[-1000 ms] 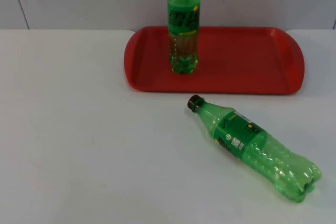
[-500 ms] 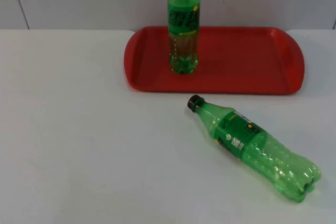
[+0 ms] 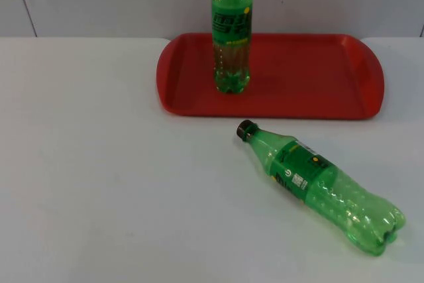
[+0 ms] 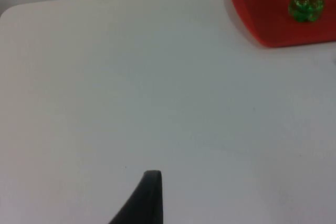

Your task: Place the bottle upright on the tray.

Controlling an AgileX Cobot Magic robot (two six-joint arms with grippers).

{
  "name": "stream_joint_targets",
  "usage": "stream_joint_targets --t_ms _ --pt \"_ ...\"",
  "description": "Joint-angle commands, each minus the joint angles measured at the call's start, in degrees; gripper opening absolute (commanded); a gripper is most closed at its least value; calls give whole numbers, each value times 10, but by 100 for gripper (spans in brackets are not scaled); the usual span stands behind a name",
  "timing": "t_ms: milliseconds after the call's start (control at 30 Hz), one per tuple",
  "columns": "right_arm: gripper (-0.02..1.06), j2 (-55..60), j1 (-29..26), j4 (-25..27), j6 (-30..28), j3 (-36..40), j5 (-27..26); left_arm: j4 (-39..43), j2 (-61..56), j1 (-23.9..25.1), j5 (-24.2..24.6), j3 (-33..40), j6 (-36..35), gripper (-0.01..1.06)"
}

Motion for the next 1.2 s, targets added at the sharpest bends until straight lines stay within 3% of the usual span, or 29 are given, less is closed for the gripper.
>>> stream_joint_targets --t_ms 0,1167 --pt "105 -2 -2 1 2 0 -2 0 -2 1 0 2 -1 105" --pt "105 -2 -2 -1 0 -7 -9 0 -2 1 0 2 -1 105"
